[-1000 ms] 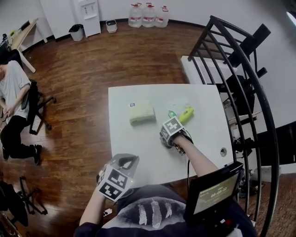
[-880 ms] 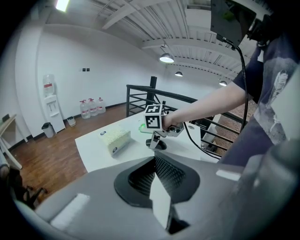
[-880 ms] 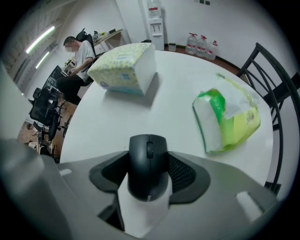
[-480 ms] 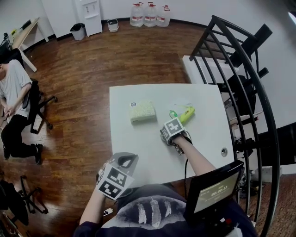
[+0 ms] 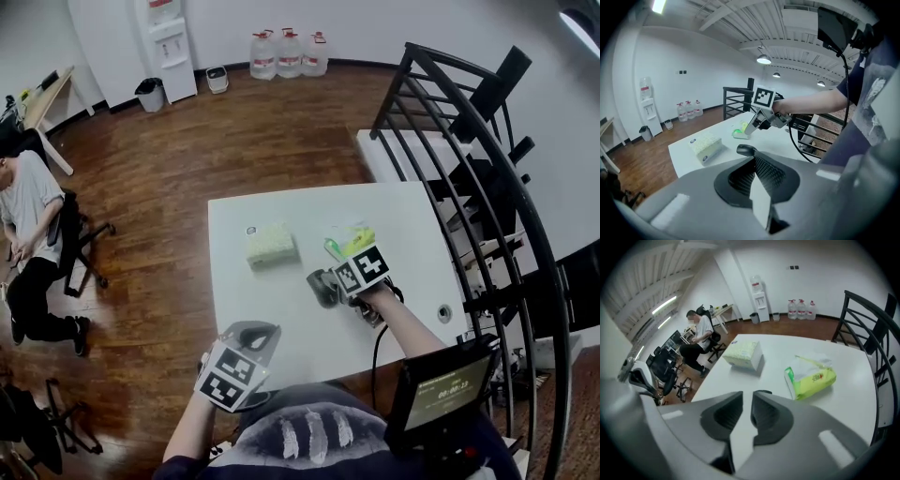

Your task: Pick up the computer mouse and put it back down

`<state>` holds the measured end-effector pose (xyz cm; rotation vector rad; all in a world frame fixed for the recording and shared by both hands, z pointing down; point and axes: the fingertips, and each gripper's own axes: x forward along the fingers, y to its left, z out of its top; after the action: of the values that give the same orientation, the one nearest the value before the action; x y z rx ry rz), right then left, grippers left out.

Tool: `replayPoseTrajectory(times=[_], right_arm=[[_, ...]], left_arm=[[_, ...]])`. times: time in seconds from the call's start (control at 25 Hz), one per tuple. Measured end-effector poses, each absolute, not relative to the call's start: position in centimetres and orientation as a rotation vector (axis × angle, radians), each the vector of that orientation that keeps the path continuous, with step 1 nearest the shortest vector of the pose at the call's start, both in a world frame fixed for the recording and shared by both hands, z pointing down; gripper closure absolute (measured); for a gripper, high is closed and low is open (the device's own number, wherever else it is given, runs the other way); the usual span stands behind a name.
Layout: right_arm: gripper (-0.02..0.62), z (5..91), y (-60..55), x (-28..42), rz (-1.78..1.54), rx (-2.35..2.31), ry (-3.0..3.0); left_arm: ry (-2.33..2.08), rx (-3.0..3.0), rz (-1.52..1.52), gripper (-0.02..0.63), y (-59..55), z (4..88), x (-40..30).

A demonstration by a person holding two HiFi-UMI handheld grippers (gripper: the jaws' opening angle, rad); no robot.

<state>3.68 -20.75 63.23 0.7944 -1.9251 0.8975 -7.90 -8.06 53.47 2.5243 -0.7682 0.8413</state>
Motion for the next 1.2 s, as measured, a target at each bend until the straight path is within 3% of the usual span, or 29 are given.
replayPoseTrajectory(times=[0.04,0.08,0.56,0.8,1.2], right_arm=[[0.569,62.0,-20.5,4.1,0.891,0.794,-1.955],[0.592,60.9,-20.1,4.4,0.88,0.783,-1.98],[0.592,51.6,-10.2,9.8,0.609,0.481,-2.125],[0.592,50.8,-3.6,11.7,0.39,0.259,-2.059],[0.592,50.8,0.1,11.2,0.315,0.107,-2.091]], left_arm=[[-0.767,2.528,0.84,0.591,-7.8,53.3,-7.2],[-0.764,2.531,0.838,0.591,-7.6,53.0,-6.5],[-0.783,2.541,0.861,0.591,-2.8,51.5,1.9],[-0.797,2.527,0.869,0.591,0.3,51.4,5.1],[-0.857,2.488,0.863,0.591,3.0,51.7,6.5]])
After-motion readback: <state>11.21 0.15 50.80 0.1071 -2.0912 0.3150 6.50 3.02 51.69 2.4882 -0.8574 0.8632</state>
